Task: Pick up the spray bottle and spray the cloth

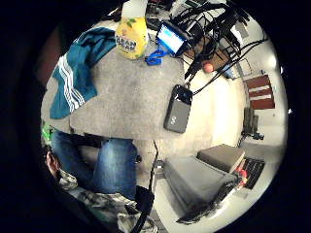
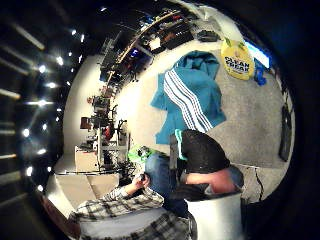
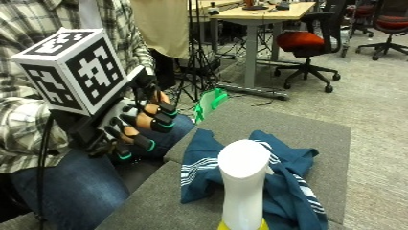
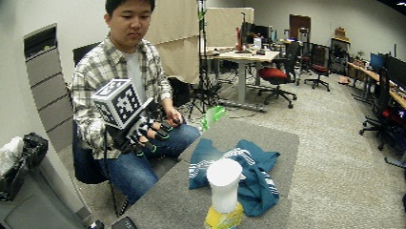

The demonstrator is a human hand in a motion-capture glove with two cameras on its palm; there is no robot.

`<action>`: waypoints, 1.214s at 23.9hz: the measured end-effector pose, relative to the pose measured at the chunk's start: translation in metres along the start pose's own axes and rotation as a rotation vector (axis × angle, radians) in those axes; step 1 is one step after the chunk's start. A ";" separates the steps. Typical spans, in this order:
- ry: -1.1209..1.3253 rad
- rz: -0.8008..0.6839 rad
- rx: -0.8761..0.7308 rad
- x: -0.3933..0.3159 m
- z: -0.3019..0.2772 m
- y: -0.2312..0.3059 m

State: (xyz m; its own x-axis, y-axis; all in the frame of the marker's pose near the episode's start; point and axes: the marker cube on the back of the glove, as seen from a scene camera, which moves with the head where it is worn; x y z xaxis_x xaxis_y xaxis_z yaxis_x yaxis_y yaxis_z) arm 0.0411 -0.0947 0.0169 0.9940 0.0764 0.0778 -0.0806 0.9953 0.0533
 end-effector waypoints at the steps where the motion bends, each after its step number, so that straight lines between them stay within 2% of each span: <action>1: -0.003 0.011 0.004 0.004 0.001 -0.011; 13: -0.048 0.128 0.040 0.041 0.009 -0.080; 29: -0.362 0.177 0.171 0.072 0.021 -0.134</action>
State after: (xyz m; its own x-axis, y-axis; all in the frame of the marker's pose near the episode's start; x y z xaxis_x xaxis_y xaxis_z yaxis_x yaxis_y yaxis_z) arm 0.1219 -0.2239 0.0358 0.8766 0.1891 0.4425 -0.2888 0.9422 0.1696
